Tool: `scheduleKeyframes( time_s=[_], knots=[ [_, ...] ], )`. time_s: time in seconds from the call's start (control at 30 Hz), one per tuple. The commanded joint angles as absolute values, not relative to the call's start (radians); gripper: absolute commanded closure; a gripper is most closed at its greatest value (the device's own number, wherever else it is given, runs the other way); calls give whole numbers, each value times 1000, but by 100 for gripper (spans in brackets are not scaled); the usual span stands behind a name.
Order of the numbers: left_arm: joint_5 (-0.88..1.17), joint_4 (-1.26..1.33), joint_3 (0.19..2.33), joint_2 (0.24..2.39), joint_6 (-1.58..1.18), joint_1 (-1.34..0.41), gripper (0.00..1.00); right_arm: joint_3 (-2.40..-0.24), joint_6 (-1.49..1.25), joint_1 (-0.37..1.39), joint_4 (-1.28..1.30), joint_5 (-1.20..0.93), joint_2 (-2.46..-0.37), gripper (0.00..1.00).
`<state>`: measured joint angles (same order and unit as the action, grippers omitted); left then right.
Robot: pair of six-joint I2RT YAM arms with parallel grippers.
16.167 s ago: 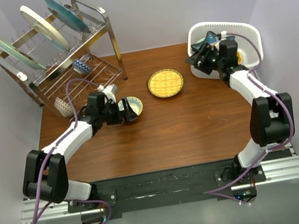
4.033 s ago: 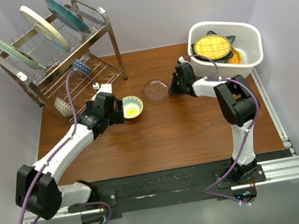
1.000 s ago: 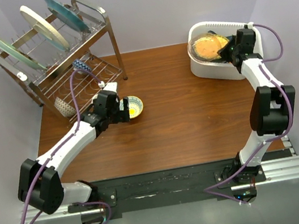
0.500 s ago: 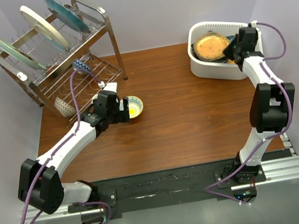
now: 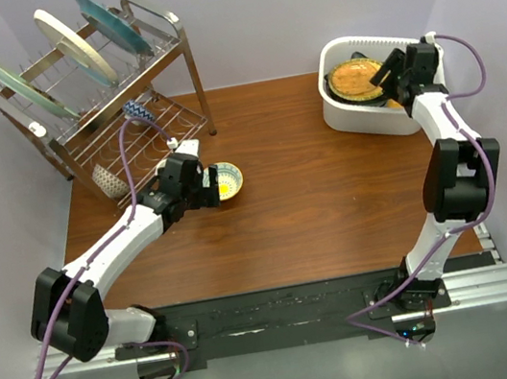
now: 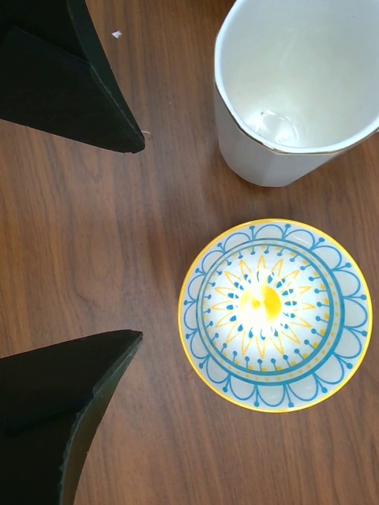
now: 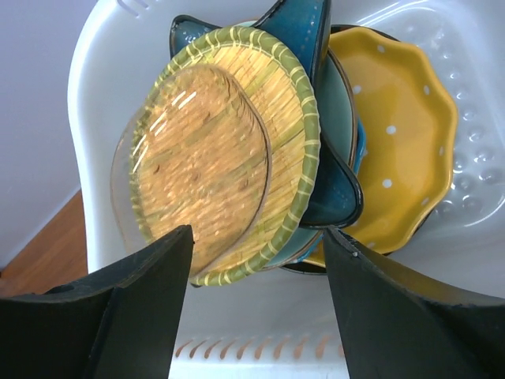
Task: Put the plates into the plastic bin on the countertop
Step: Place the plate in the plastic bin.
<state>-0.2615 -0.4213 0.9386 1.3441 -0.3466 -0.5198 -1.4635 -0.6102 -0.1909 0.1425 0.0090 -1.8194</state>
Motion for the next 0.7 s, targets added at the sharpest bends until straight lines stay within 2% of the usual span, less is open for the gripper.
scheduleKeyframes(
  time_s=[0.0, 0.27, 0.43, 0.53, 0.57, 0.6, 0.67],
  knots=[
    [-267, -396, 973, 1345, -316, -526, 1, -1424, -615, -196, 104, -26, -1703, 27],
    [-249, -382, 988, 1373, -308, -526, 1, -1238, -681, -186, 29, -141, -1550, 29],
    [-236, -361, 973, 1371, -319, -526, 1, -1152, -716, -166, 25, -152, -1465, 37],
    [-229, -348, 954, 1367, -330, -526, 1, -1086, -736, -161, 25, -114, -1437, 46],
    [-224, -347, 947, 1367, -330, -526, 1, -1054, -736, -161, 25, -101, -1434, 61],
    [-224, -345, 943, 1364, -331, -526, 1, -1043, -732, -161, 38, -86, -1433, 71],
    [-227, -344, 933, 1362, -334, -526, 1, -1025, -721, -161, 58, -25, -1439, 77]
  ],
)
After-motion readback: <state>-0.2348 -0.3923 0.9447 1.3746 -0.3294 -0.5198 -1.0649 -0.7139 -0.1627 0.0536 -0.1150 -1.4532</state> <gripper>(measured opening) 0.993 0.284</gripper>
